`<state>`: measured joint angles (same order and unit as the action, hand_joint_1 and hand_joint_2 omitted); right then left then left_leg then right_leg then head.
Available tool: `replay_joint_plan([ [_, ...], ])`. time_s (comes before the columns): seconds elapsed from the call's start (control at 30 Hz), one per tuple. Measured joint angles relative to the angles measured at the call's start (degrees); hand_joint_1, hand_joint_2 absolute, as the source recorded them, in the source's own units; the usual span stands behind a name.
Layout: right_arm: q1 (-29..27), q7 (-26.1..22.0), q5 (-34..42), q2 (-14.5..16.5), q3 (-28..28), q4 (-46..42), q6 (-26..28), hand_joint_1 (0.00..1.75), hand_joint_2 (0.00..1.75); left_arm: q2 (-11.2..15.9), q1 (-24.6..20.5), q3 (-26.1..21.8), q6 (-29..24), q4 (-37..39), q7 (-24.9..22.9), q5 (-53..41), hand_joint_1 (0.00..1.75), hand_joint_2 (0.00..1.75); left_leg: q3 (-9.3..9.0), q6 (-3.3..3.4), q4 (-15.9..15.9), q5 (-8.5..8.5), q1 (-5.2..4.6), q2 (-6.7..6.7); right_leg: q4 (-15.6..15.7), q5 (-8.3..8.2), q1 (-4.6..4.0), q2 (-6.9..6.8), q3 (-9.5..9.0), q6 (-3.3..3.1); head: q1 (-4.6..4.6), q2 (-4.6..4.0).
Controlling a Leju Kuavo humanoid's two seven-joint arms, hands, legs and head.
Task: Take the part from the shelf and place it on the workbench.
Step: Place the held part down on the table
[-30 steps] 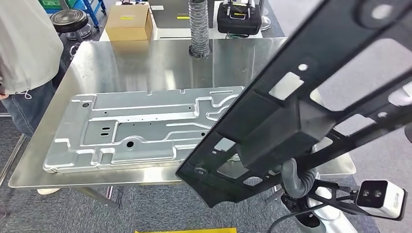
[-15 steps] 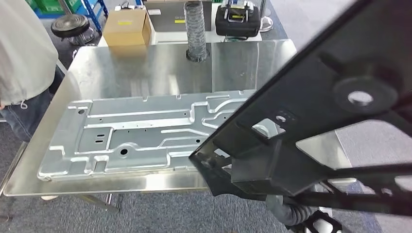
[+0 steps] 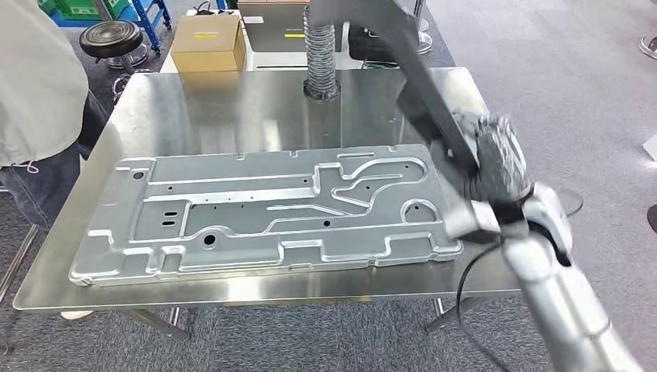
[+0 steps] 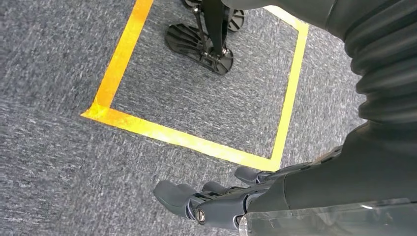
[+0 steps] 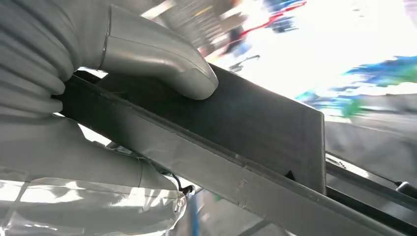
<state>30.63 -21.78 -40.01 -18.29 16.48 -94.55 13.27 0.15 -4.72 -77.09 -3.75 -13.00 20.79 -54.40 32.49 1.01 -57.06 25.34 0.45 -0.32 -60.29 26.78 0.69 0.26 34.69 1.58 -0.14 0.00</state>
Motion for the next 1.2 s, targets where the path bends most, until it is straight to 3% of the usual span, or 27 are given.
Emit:
replay_joint_plan([
  [0.1, 6.6, 4.4, -10.0, 0.6, 1.1, 9.0, -1.2, 1.75, 1.75, 0.0, -0.2, 0.0, 0.2, 0.0, -0.1, -0.3, 0.0, 1.75, 0.33, 0.41, 0.0, -0.26, -0.11, -0.01, -10.3, 4.77, 0.1, -0.1, 5.01, 0.41, 0.28, 0.0],
  [0.13, 9.0, 5.6, -12.7, 1.2, 1.9, 12.5, -1.9, 1.75, 1.75, 0.0, -0.2, 0.0, 0.2, 0.0, -0.2, -0.4, 0.0, 1.75, 0.43, 0.43, 0.0, -0.27, -0.19, 0.02, -12.6, 5.19, 0.12, -0.13, 6.24, 0.45, 0.29, 0.0],
  [0.17, 11.6, 6.7, -15.2, 2.0, 3.0, 16.2, -2.8, 1.75, 1.75, 0.0, -0.3, 0.0, 0.2, 0.0, -0.3, -0.5, 0.0, 1.75, 0.47, 0.41, -0.1, -0.26, -0.25, 0.06, -13.0, 4.54, 0.12, -0.15, 6.54, 0.41, 0.34, 0.0],
  [0.2, 13.9, 7.5, -17.5, 2.8, 4.1, 19.8, -3.7, 1.75, 1.75, 0.0, -0.4, 0.0, 0.3, 0.0, -0.3, -0.6, 0.0, 1.75, 0.45, 0.37, -0.2, -0.22, -0.29, 0.06, -11.0, 2.9, 0.11, -0.17, 5.76, 0.29, 0.37, 0.0],
  [0.27, 18.2, 8.3, -20.7, 4.7, 6.3, 26.7, -5.1, 1.75, 1.75, 0.0, -0.7, 0.0, 0.5, 0.0, -0.3, -0.7, 0.0, 1.75, 0.43, 0.09, -0.4, -0.05, -0.39, -0.01, -3.7, -1.0, -0.01, -0.16, 2.47, -0.24, 0.48, 0.0],
  [0.3, 20.1, 8.3, -21.9, 6.0, 7.5, 30.2, -5.6, 1.75, 1.75, 0.0, -0.7, 0.0, 0.6, 0.0, -0.3, -0.7, 0.0, 1.75, 0.59, -0.14, -0.6, 0.03, -0.48, -0.03, -0.6, -2.08, -0.13, -0.14, 1.19, -0.55, 0.49, 0.0],
  [0.33, 21.8, 8.3, -22.7, 7.4, 8.8, 33.3, -6.0, 1.75, 1.75, 0.0, -0.8, 0.0, 0.6, 0.0, -0.4, -0.8, 0.0, 1.75, 0.8, -0.42, -0.6, 0.03, -0.53, -0.03, 1.2, -2.48, -0.27, -0.12, 0.52, -0.84, 0.45, 0.0],
  [0.47, 25.6, 7.1, -25.1, 13.4, 14.0, 44.1, -7.7, 1.75, 1.75, 0.0, -0.9, 0.1, 0.7, 0.0, -0.4, -1.0, 0.0, 1.75, 1.17, -1.71, -1.1, 0.5, -0.39, 0.0, 2.6, -2.4, -0.26, -0.06, 0.14, -2.06, 0.29, 0.0],
  [0.53, 26.5, 6.8, -25.4, 16.6, 16.3, 48.0, -8.0, 1.75, 1.75, 0.0, -1.0, 0.1, 0.7, 0.0, -0.3, -1.1, 0.0, 1.75, 3.13, -2.4, -5.3, 2.81, -0.23, 0.0, 3.0, -2.51, -0.07, -0.08, -0.21, -2.66, 0.04, 0.0],
  [0.6, 26.9, 6.7, -25.4, 18.8, 17.9, 50.9, -7.9, 1.75, 1.75, 0.0, -1.0, 0.1, 0.7, 0.0, -0.2, -1.2, 0.0, 1.75, 7.25, -2.92, -13.1, 5.81, -0.08, 0.0, 3.0, -2.42, -0.13, -0.11, -0.28, -2.98, -0.16, 0.0],
  [0.63, 27.0, 6.6, -25.3, 19.6, 18.5, 52.1, -8.0, 1.75, 1.75, 0.0, -1.0, 0.1, 0.7, 0.0, -0.2, -1.2, 0.0, 1.75, 9.01, -3.07, -16.0, 6.4, 0.01, 0.01, 3.0, -2.34, -0.17, -0.15, -0.34, -3.03, -0.18, 0.0],
  [0.67, 27.1, 6.3, -25.3, 20.3, 19.1, 53.1, -8.1, 1.75, 1.75, -0.1, -0.9, 0.1, 0.8, 0.0, -0.2, -1.2, 0.0, 1.75, 9.88, -3.16, -17.0, 5.9, 0.08, 0.01, 3.0, -2.24, -0.21, -0.19, -0.41, -3.05, -0.17, 0.0],
  [0.7, 27.2, 6.1, -25.4, 20.9, 19.6, 54.0, -8.4, 1.75, 1.75, -0.1, -0.8, 0.1, 0.8, 0.0, -0.1, -1.3, 0.0, 1.75, 9.57, -3.18, -15.5, 4.33, 0.16, 0.02, 2.9, -2.12, -0.23, -0.22, -0.52, -3.01, -0.17, 0.0],
  [0.77, 27.5, 5.5, -25.8, 22.0, 21.0, 55.2, -9.1, 1.75, 1.75, 0.0, -0.6, 0.1, 1.0, 0.0, 0.2, -1.3, 0.0, 1.75, 6.28, -3.08, -7.7, -0.05, 0.28, 0.07, 2.8, -1.76, -0.26, -0.2, -0.79, -2.82, -0.14, 0.0],
  [0.83, 27.6, 5.3, -26.4, 23.5, 22.5, 56.2, -9.9, 1.75, 1.75, 0.0, -0.7, 0.1, 1.2, 0.0, 0.5, -1.5, 0.0, 1.75, 3.4, -2.71, -1.6, -1.99, 0.16, 0.09, 2.6, -1.51, -0.43, 0.08, -0.77, -2.45, -0.13, 0.0],
  [0.93, 27.2, 5.2, -26.7, 25.8, 25.0, 57.3, -10.8, 1.75, 1.75, 0.0, -0.9, 0.3, 1.5, 0.0, 0.9, -1.8, 0.0, 1.75, 2.8, -1.79, -0.3, -1.82, 0.06, 0.07, 2.6, -1.4, -0.51, 0.32, -0.63, -1.55, -0.14, 0.0],
  [1.0, 27.2, 5.1, -26.5, 26.8, 26.3, 57.7, -11.5, 1.75, 1.75, 0.0, -1.0, 0.5, 1.7, 0.0, 1.0, -2.1, 0.0, 1.75, 2.61, -1.09, 0.0, -1.98, 0.31, 0.06, 1.0, -0.13, -0.47, 0.2, -0.05, -0.99, -0.07, 0.0],
  [1.03, 27.2, 5.2, -26.3, 27.1, 26.9, 57.8, -11.9, 1.75, 1.75, 0.0, -1.0, 0.6, 1.8, 0.0, 1.0, -2.2, 0.0, 1.75, 2.51, -0.79, 0.1, -2.04, 0.44, 0.06, -1.6, 1.36, -0.44, 0.13, 1.08, -0.77, -0.03, 0.0],
  [1.1, 27.1, 5.2, -26.0, 27.5, 28.2, 58.2, -12.6, 1.75, 1.75, 0.0, -1.0, 0.9, 1.8, 0.0, 1.0, -2.4, 0.0, 1.75, 2.49, -0.47, 0.1, -1.97, 0.36, 0.04, -9.7, 5.08, -0.35, 0.07, 4.98, -0.53, 0.06, 0.0],
  [1.13, 26.9, 5.2, -26.0, 27.7, 28.8, 58.4, -12.9, 1.75, 1.75, 0.0, -1.0, 1.0, 1.8, 0.0, 1.0, -2.4, 0.0, 1.75, 2.47, -0.43, 0.1, -1.92, 0.34, 0.02, -13.1, 6.15, -0.33, 0.07, 6.77, -0.46, 0.06, 0.0],
  [1.17, 26.7, 5.2, -26.0, 27.8, 29.3, 58.6, -13.0, 1.75, 1.75, 0.0, -1.0, 1.0, 1.9, 0.0, 1.0, -2.4, 0.0, 1.75, 2.46, -0.4, 0.0, -1.88, 0.31, -0.01, -14.7, 6.16, -0.33, 0.07, 7.73, -0.47, 0.07, 0.0],
  [1.2, 26.6, 5.2, -25.9, 27.9, 29.7, 58.8, -13.1, 1.75, 1.75, 0.0, -1.0, 1.1, 1.9, 0.0, 1.0, -2.4, 0.0, 1.75, 2.44, -0.42, 0.0, -1.84, 0.29, -0.06, -13.7, 4.94, -0.34, 0.07, 7.44, -0.58, 0.07, 0.0],
])
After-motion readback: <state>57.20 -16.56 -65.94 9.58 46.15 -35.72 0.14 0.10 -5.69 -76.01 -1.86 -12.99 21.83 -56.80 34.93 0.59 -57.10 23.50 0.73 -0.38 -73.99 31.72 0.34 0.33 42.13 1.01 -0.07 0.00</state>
